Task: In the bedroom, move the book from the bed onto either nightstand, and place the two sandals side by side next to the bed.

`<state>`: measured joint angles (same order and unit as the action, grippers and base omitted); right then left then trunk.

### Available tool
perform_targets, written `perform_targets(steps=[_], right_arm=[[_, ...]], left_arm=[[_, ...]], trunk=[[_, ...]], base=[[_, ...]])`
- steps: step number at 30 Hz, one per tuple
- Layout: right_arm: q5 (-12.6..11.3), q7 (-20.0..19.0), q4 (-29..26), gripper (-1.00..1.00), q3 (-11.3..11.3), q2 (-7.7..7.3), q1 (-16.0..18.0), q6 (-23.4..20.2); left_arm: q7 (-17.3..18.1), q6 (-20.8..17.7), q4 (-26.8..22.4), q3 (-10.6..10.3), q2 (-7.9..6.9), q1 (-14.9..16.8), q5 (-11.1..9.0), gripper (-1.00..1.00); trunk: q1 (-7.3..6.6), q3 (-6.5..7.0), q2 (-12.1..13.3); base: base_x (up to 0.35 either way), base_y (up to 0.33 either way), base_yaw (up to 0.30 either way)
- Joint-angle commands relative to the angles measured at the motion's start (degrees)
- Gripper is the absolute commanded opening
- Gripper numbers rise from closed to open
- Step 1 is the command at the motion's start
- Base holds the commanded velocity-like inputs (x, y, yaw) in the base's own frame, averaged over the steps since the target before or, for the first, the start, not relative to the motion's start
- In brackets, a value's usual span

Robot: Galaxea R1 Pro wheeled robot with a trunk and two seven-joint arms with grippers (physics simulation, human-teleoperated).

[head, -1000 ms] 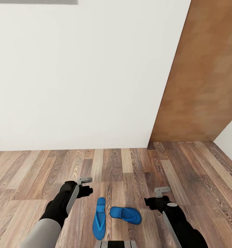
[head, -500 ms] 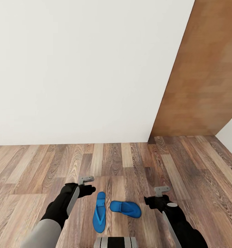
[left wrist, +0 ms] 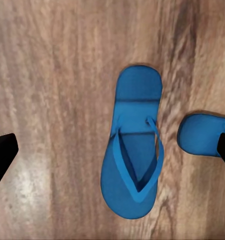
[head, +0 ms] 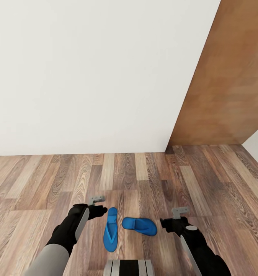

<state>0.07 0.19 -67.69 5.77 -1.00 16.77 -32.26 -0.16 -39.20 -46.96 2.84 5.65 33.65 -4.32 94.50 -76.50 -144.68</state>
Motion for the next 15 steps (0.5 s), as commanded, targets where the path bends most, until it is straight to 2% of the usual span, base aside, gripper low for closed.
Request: perform_targets(steps=[1,15], right_arm=[[0.0,0.0,-0.1,1.0,0.1,-0.05,0.0,-0.3],[0.0,0.1,-0.1,1.0,0.1,-0.05,0.0,-0.3]], left_arm=[[0.0,-0.3,-0.1,0.2,0.06,0.0,-0.4,1.0],[0.1,-0.3,-0.2,0.2,0.49,0.0,-0.4,1.0]], trunk=[[0.01,-0.27,0.0],[0.37,-3.37,-0.2]], base=[[0.0,0.0,0.0],[0.0,0.0,0.0]])
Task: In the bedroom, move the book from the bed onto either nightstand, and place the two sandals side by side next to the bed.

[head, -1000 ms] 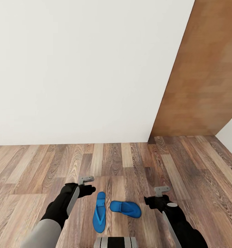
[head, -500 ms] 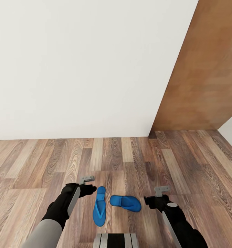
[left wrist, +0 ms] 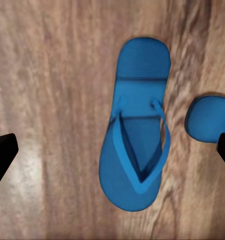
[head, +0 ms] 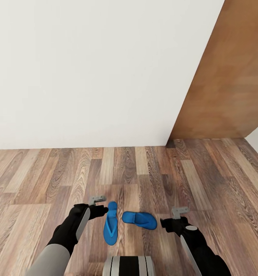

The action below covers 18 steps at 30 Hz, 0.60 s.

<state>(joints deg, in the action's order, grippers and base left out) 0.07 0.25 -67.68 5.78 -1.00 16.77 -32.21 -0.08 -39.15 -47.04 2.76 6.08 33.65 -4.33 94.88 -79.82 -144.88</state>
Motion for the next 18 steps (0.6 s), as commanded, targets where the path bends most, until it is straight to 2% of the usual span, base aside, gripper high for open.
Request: perform_targets(steps=[1,18], right_arm=[[0.0,0.0,-0.1,1.0,0.1,-0.05,0.0,-0.3],[0.1,0.1,-0.1,1.0,0.1,-0.05,0.0,-0.4]], left_arm=[[0.0,-0.3,-0.1,0.2,0.06,0.0,-0.4,1.0],[0.0,-0.3,-0.1,0.2,0.07,0.0,-0.4,1.0]], trunk=[[0.01,-0.27,0.0],[0.45,-4.03,-0.3]], base=[[0.0,0.0,0.0],[0.0,0.0,0.0]])
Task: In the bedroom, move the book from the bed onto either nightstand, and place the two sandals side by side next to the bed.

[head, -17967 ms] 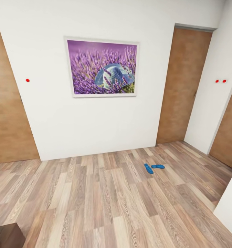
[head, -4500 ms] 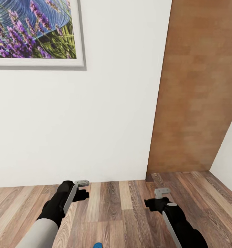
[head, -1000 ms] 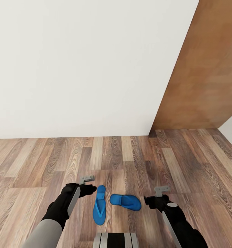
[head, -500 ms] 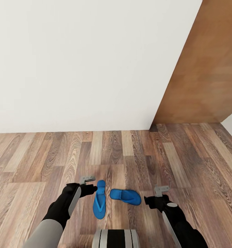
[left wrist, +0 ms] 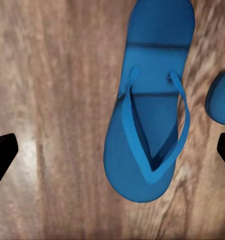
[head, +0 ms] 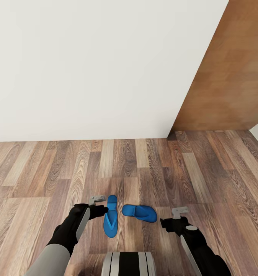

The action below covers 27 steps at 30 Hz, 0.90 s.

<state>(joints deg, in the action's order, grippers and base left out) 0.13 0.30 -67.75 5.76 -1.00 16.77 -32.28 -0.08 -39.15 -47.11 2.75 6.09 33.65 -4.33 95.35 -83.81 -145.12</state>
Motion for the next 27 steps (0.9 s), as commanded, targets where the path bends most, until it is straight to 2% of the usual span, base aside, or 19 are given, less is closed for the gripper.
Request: perform_targets(steps=[1,10,19,25,27], right_arm=[[0.0,0.0,-0.1,1.0,0.1,-0.05,0.0,-0.3],[0.0,0.0,-0.1,1.0,0.1,-0.05,0.0,-0.3],[0.0,-0.1,-0.1,1.0,0.0,-0.05,0.0,-0.2],[0.0,-0.1,-0.1,1.0,0.0,-0.05,0.0,-0.2],[0.0,-0.1,0.0,1.0,0.0,-0.05,0.0,-0.2]], left_arm=[[0.0,-0.3,-0.1,0.2,0.06,0.0,-0.4,1.0],[0.0,-0.3,-0.3,0.2,0.06,0.0,-0.4,1.0],[0.1,0.5,-0.7,0.2,0.06,0.0,-0.5,1.0],[0.2,4.4,-0.4,-0.1,0.09,0.0,-0.5,1.0],[0.1,5.4,-0.1,-0.7,0.25,0.0,-0.5,1.0]], trunk=[[0.01,-0.27,0.0],[0.24,-2.26,-0.2],[0.24,-2.26,-0.2],[0.24,-2.26,-0.2],[0.24,-2.26,-0.2]], base=[[0.0,0.0,0.0],[0.0,0.0,0.0],[0.0,0.0,0.0],[0.0,0.0,0.0],[0.0,0.0,0.0]])
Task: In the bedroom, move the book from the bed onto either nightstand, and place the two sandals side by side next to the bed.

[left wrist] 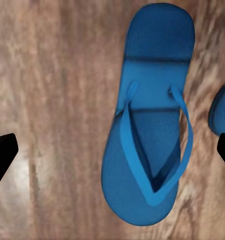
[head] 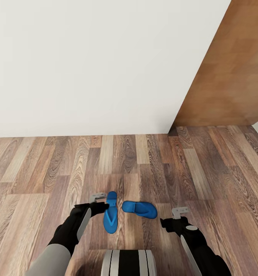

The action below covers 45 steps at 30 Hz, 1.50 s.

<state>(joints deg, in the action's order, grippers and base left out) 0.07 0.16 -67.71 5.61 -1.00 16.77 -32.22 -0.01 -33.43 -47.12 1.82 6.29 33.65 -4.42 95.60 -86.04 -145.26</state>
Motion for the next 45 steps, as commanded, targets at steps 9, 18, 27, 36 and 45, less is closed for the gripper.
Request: perform_targets(steps=[9,18,27,36,45], right_arm=[[0.0,0.0,-0.1,1.0,0.1,-0.05,0.0,-0.3],[0.0,-0.1,-0.1,1.0,0.4,-0.03,0.1,2.3],[0.0,-0.1,-0.2,1.0,0.4,-0.05,0.1,2.4],[0.0,0.0,-0.3,1.0,0.4,-0.05,0.1,2.4],[0.0,-0.1,-0.4,1.0,0.4,-0.05,0.1,2.5]], left_arm=[[-0.9,0.5,1.5,-3.4,2.19,1.4,-0.4,1.0],[-10.0,1.1,14.0,-3.7,2.77,10.0,-3.0,1.0],[-12.7,1.3,13.0,-3.6,2.69,10.1,-6.1,1.0],[-12.8,4.7,12.8,-3.8,2.63,10.1,-6.1,1.0],[-12.6,4.8,12.8,-3.7,2.51,10.1,-6.1,1.0]], trunk=[[-0.01,-0.04,0.0],[-0.01,-0.04,0.0],[-0.01,-0.04,0.0],[-0.01,-0.04,0.0],[-0.01,-0.04,0.0]], base=[[0.0,0.0,0.0],[0.0,0.0,0.0],[0.0,0.0,0.0],[0.0,0.0,0.0],[0.0,0.0,0.0]])
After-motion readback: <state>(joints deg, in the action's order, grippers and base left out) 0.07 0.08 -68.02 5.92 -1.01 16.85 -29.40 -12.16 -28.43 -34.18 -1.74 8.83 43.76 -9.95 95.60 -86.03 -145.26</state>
